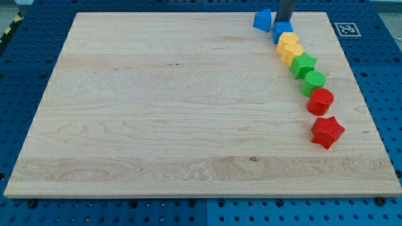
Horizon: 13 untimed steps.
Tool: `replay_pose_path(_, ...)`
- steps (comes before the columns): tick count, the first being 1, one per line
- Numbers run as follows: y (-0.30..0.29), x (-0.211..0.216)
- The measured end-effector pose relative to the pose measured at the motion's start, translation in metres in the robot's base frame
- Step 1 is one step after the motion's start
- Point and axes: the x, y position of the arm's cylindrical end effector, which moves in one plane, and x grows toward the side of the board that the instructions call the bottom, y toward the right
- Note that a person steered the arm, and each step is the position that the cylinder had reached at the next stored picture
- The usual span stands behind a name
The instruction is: Move the blue triangle closer to the blue cube
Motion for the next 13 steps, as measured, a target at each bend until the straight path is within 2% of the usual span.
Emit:
replay_pose_path(1,0.0,0.0)
replay_pose_path(3,-0.001,-0.054)
replay_pose_path(5,-0.045,-0.054)
replay_pose_path(9,-0.075,-0.048)
replay_pose_path(12,-0.07,-0.022)
replay_pose_path(13,-0.053,-0.018)
